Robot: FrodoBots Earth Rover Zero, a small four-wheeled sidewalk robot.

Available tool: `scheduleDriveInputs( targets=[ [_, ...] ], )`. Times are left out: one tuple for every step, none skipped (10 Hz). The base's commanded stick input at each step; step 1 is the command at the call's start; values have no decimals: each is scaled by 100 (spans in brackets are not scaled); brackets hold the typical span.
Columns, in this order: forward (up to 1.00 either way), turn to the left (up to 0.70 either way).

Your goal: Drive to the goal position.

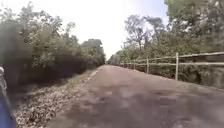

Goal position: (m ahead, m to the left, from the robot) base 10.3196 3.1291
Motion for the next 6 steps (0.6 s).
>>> scheduleDriveInputs(
  targets=[
    [70,0],
    [70,0],
    [70,0],
    [70,0],
    [70,0],
    [70,0]
  ],
)
